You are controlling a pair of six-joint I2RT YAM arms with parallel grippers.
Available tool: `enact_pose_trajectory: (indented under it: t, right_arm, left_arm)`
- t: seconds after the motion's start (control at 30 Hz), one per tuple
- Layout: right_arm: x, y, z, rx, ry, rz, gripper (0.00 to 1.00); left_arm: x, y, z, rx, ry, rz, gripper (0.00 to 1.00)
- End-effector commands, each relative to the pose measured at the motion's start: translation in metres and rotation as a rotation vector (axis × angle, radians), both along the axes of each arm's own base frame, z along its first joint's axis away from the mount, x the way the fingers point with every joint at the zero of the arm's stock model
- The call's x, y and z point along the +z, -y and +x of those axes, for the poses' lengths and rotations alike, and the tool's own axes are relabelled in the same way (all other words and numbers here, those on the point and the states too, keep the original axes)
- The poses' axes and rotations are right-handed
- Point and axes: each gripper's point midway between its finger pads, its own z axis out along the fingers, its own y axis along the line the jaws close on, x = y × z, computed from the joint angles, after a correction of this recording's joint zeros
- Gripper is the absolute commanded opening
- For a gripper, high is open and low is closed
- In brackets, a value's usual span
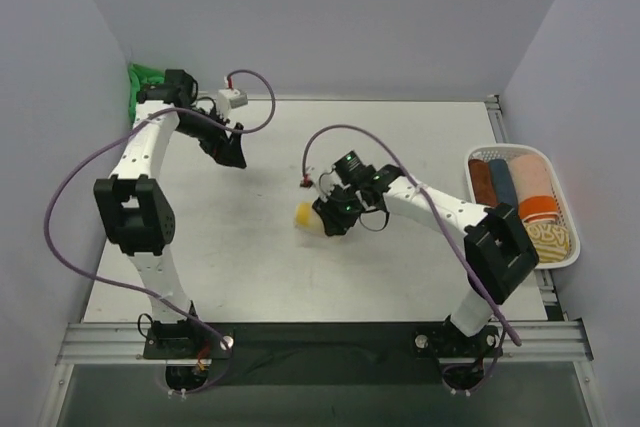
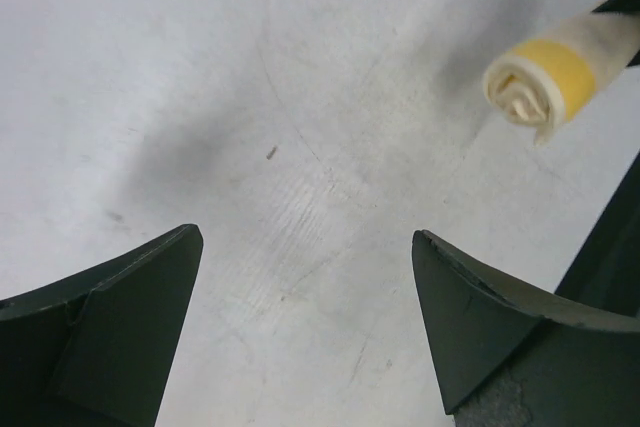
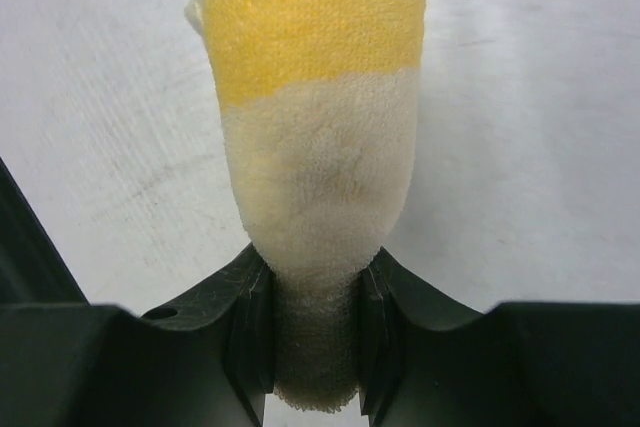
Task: Roll the towels
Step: Place the rolled towel into the container
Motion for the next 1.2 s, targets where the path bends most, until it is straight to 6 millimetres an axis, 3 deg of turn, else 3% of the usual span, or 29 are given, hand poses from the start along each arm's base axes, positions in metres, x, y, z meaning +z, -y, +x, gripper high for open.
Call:
enact_pose_trajectory:
  t: [0.0,0.17,0.2,0.27,0.3,0.37,0.43,0.53,0.7,0.87,1.0,1.17]
  right_arm:
    - [0.072,0.022,0.027,-0.195,-0.024,0.155,0.0]
    - [0.1,0.09,0.079,-0.418,0.055,0.162,0.0]
    - [0.11,0.116,0.098,-0.505,0.074,0.176,0.0]
    - [0.12,0.146,0.112,-0.599,0.074,0.183,0.0]
    - [0.132,0.178,0.128,-0.691,0.104,0.191,0.0]
    - [0.136,0.209,0.134,-0.772,0.108,0.169,0.0]
    - [0.144,0.257,0.142,-0.885,0.144,0.131,0.0]
    - [0.14,0.319,0.138,-1.032,0.171,0.012,0.0]
    - [0.124,0.39,0.116,-1.204,0.154,-0.14,0.0]
    - [0.092,0.434,0.095,-1.276,0.072,-0.226,0.0]
    - [0.072,0.452,0.087,-1.283,0.014,-0.256,0.0]
    - [0.043,0.458,0.08,-1.298,-0.071,-0.256,0.0]
  left_arm:
    - [0.103,0.004,0.006,0.11,0.301,-0.003,0.97]
    - [0.198,-0.018,0.029,0.454,0.502,-0.003,0.97]
    - [0.21,-0.023,0.031,0.496,0.54,-0.002,0.97]
    - [0.243,-0.042,0.036,0.652,0.638,0.008,0.97]
    - [0.255,-0.048,0.037,0.705,0.669,0.002,0.97]
    - [0.274,-0.057,0.03,0.758,0.719,0.001,0.97]
    - [0.277,-0.06,0.028,0.763,0.733,0.013,0.97]
    - [0.257,-0.058,0.027,0.752,0.653,0.039,0.97]
    - [0.223,-0.053,0.021,0.727,0.528,0.062,0.97]
    - [0.194,-0.046,0.014,0.663,0.426,0.09,0.97]
    - [0.185,-0.047,0.013,0.641,0.395,0.123,0.97]
    - [0.171,-0.051,0.015,0.627,0.344,0.174,0.97]
